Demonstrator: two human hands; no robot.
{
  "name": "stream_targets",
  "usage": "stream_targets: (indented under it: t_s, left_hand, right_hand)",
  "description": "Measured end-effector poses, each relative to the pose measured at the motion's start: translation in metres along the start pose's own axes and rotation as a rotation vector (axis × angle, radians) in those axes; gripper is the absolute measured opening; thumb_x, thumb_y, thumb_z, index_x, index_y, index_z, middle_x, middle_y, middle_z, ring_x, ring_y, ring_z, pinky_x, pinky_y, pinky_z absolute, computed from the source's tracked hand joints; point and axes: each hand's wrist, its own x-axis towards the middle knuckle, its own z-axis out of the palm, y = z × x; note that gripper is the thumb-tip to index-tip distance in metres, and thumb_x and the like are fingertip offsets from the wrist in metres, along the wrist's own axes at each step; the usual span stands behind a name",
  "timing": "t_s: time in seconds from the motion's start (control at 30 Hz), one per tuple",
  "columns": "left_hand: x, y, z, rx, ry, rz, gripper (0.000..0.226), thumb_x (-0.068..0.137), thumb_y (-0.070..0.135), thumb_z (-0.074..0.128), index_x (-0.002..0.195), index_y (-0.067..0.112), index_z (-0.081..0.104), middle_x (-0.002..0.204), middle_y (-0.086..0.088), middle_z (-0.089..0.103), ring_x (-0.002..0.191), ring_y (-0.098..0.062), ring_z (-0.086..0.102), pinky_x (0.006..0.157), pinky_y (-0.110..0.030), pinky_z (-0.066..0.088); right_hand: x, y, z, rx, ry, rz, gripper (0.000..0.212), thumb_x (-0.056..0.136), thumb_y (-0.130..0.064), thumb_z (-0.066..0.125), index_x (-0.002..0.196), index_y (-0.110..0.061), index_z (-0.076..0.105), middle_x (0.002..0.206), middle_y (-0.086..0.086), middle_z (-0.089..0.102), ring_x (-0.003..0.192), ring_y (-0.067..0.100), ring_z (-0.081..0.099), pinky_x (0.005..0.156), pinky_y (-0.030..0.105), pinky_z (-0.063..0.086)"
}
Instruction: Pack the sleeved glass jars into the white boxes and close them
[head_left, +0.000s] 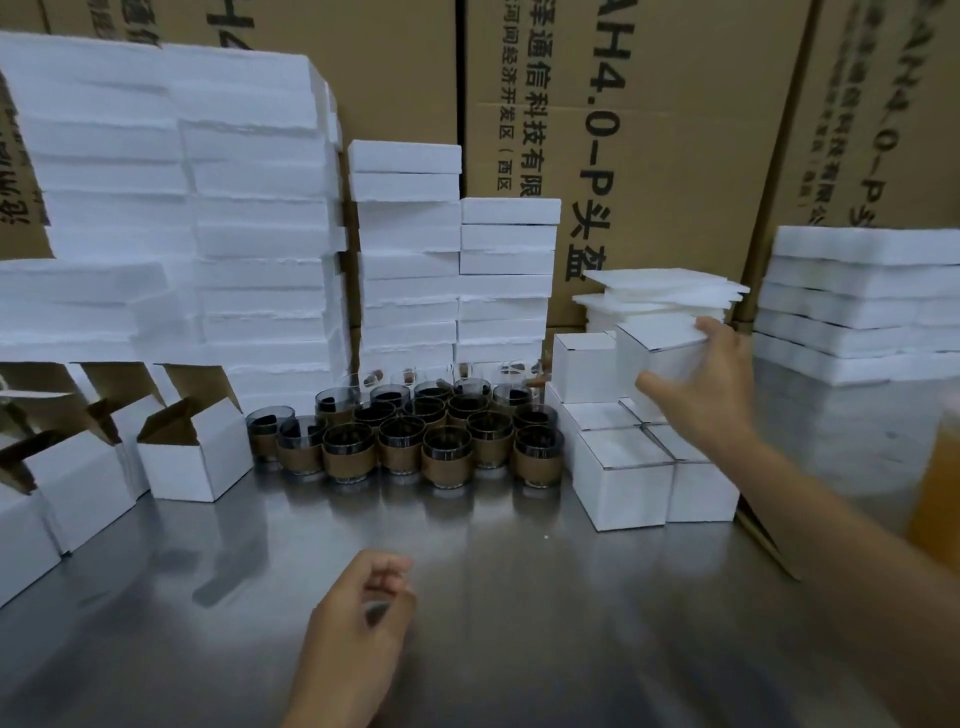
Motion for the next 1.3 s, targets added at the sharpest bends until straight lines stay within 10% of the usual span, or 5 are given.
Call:
stream_targets:
  t_s: [0.6,0.77,0.9,1.07,1.3]
  left_hand:
    - [0.005,-0.005,0.004,-0.034,0.009,-0.036,0.042,0.075,-0.008,0.065,0.069,0.033,0.064,0.063,0.004,0.064,0.065,-0.007,0.062,0.061,-0.005,0.044]
    - [0.004,-0.004,0.003,-0.018,0.009,-0.043,0.034,0.076,-0.008,0.064,0.065,0.024,0.066,0.06,0.005,0.063,0.06,-0.005,0.059,0.06,-0.006,0.042]
    - [0.002,0.0,0.003,0.008,0.021,-0.006,0.027,0.077,-0.01,0.063,0.073,0.016,0.065,0.064,-0.003,0.062,0.062,-0.002,0.058,0.06,-0.004,0.039]
    - [-0.001,0.008,0.001,0.033,-0.013,-0.008,0.023,0.083,-0.003,0.059,0.078,0.019,0.062,0.076,-0.002,0.062,0.07,0.002,0.056,0.062,-0.005,0.039]
    - [0.0,0.01,-0.013,-0.027,0.065,-0.066,0.019,0.088,0.004,0.054,0.083,0.021,0.06,0.082,0.004,0.06,0.069,0.009,0.052,0.063,-0.007,0.04]
  right_hand:
    - [0.031,0.053,0.043,0.047,0.004,0.193,0.092,0.073,-0.022,0.076,0.145,-0.01,0.019,0.145,0.015,0.026,0.133,0.029,0.03,0.106,0.038,0.03]
    - [0.025,0.011,0.026,-0.159,0.033,-0.01,0.091,0.081,-0.032,0.07,0.148,-0.009,0.013,0.155,0.013,0.014,0.143,0.026,0.01,0.116,0.045,0.014]
    - [-0.007,-0.051,0.016,0.047,-0.097,-0.288,0.053,0.086,-0.028,0.063,0.133,-0.023,0.039,0.135,-0.006,0.039,0.113,0.002,0.042,0.092,0.015,0.032]
    - [-0.099,-0.081,0.032,0.354,-0.385,-0.22,0.014,0.085,-0.024,0.064,0.096,-0.031,0.061,0.095,-0.017,0.063,0.089,-0.008,0.056,0.072,0.0,0.038]
    - [-0.178,-0.045,0.062,0.163,-0.552,-0.11,0.03,0.085,-0.003,0.063,0.074,-0.03,0.056,0.077,-0.008,0.064,0.074,0.005,0.06,0.065,0.006,0.039]
